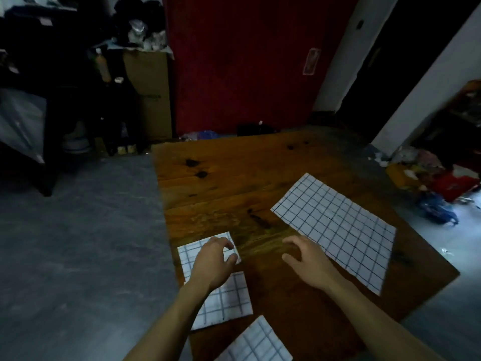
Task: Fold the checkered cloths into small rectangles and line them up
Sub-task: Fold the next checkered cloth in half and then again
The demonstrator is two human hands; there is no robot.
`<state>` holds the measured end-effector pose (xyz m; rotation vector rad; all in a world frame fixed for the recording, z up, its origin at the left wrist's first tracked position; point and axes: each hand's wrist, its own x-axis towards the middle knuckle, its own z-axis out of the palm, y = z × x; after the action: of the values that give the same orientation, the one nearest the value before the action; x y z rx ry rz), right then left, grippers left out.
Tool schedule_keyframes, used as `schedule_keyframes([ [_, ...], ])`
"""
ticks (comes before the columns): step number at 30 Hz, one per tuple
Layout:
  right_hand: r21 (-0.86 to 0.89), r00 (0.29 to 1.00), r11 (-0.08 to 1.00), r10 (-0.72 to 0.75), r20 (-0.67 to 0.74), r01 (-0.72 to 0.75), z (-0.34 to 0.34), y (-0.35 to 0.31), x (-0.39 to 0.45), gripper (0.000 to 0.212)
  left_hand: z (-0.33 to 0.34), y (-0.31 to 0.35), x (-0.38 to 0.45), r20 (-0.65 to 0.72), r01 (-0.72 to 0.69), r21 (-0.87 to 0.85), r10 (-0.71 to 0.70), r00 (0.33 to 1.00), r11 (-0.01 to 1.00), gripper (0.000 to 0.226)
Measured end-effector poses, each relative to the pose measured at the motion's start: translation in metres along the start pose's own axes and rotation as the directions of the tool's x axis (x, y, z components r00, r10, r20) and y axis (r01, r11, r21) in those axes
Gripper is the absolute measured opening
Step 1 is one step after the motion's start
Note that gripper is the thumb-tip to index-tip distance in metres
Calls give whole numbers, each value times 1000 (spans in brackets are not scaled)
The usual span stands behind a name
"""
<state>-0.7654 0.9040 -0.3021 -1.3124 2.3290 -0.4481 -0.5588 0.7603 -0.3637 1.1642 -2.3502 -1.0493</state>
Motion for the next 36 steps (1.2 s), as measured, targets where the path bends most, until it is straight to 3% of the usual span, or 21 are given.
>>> schedule_keyframes([
  [11,173,996,984,-32,-88,46,-43,107,-69,41,69,110,-35,-6,-108,168,110,994,980,23],
  [22,279,985,960,67,-157,-20,-88,293,-165,40,205,238,-57,178,-143,208,106,978,968,23],
  [25,321,969,944,151,-198,-81,-101,330,-178,39,231,265,-53,228,-163,220,111,967,962,24],
  [36,348,938,918,275,-210,-191,-113,388,-144,38,317,289,3,370,-211,200,125,920,957,36],
])
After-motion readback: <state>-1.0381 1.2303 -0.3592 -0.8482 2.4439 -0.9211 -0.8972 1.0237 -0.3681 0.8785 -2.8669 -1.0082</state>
